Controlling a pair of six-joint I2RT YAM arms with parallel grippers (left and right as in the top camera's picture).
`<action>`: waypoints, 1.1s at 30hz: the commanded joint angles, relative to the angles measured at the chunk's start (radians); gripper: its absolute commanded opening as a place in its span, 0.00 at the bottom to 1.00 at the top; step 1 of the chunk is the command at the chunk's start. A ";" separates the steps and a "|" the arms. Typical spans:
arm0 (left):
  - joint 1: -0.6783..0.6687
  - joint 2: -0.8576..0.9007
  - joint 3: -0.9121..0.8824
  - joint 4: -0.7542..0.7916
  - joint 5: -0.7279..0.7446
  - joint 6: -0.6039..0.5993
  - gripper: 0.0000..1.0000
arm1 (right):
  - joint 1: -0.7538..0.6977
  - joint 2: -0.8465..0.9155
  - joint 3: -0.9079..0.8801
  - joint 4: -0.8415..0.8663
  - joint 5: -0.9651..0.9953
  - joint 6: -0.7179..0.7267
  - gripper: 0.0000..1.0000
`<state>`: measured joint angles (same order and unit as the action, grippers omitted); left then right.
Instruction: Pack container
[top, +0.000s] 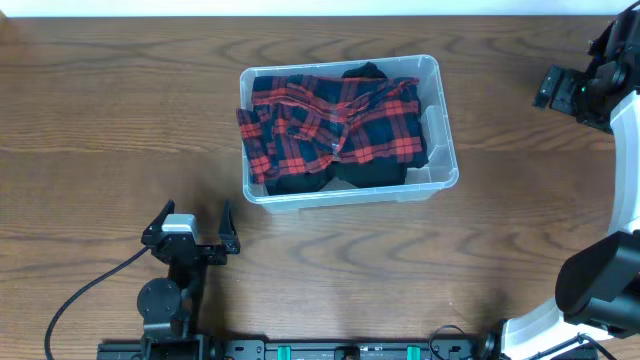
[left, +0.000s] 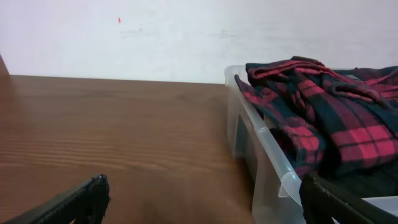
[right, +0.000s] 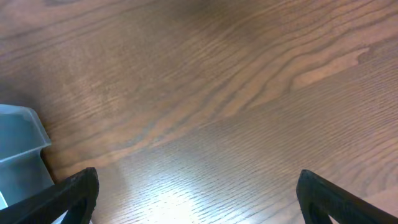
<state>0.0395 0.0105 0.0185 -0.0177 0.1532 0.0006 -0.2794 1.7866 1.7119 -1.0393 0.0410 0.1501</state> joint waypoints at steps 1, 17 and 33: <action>0.005 -0.006 -0.014 -0.038 0.012 0.003 0.98 | -0.003 0.004 0.001 -0.001 0.004 0.014 0.99; 0.005 -0.006 -0.014 -0.038 0.012 0.003 0.98 | 0.027 -0.126 0.001 -0.002 0.004 0.014 0.99; 0.005 -0.006 -0.014 -0.038 0.012 0.003 0.98 | 0.253 -0.679 -0.352 0.148 0.033 -0.078 0.99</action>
<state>0.0395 0.0109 0.0196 -0.0196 0.1509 0.0006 -0.0353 1.1679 1.4670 -0.9394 0.0685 0.1040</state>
